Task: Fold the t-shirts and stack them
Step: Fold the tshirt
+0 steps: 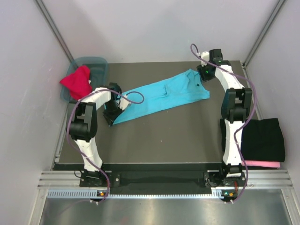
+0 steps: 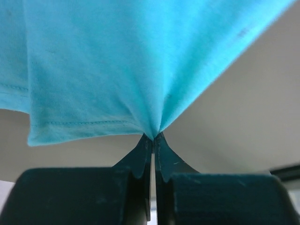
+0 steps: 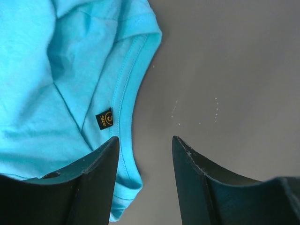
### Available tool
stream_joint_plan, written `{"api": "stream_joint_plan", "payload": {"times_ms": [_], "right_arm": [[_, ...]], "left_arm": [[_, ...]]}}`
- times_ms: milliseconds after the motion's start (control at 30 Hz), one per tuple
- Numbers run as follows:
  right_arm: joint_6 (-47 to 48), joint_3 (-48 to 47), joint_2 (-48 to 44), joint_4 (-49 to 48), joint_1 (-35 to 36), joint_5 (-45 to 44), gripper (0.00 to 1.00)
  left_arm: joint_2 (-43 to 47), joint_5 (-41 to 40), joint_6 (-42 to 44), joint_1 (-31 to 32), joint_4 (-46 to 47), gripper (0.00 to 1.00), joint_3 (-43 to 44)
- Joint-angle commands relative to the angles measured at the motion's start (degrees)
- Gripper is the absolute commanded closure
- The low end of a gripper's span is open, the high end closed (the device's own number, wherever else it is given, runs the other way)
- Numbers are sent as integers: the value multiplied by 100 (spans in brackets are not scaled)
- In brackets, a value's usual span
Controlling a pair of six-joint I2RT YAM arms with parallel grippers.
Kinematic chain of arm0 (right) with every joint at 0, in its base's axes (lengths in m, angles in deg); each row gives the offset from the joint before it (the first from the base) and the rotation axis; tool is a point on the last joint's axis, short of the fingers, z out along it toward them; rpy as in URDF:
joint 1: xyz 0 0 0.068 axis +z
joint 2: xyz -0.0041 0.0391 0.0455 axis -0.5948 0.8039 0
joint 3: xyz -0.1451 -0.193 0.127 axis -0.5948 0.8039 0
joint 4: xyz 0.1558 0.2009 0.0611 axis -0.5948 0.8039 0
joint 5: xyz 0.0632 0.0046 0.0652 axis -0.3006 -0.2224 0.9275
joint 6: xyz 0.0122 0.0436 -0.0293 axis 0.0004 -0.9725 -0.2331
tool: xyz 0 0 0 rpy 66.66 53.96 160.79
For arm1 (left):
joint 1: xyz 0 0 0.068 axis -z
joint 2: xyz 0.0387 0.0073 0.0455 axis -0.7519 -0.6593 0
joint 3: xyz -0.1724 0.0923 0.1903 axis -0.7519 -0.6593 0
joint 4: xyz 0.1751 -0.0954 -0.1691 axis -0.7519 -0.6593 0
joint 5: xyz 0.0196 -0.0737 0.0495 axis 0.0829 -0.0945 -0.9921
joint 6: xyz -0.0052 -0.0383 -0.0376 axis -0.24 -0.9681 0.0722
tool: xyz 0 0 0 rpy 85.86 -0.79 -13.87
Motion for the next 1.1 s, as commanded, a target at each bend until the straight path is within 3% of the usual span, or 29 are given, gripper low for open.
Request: {"api": "stream_joint_plan", "payload": {"times_ms": [0,400,733,833,967,1067], "right_arm": [[-137,-263,101,-69,-46,71,50],[-304,-447,461,72,25,617,50],[-207,-500,681,353,227,705,50],[-181,-518,777,397,306,758,57],[-198,-641,926,380,341,600,76],[-242,-808,1023,214,350,486,96]], "left_arm": [[651,326,156,325,-1089,100,-63],[1355,563,-28,1521,-1714,100,-705],[1417,792,-55,1829,-1855,100,-539],[1417,879,-72,1952,-1908,100,-521],[1478,967,-46,2189,-1952,100,-573],[1566,1239,-37,2418,-2022,100,-539]]}}
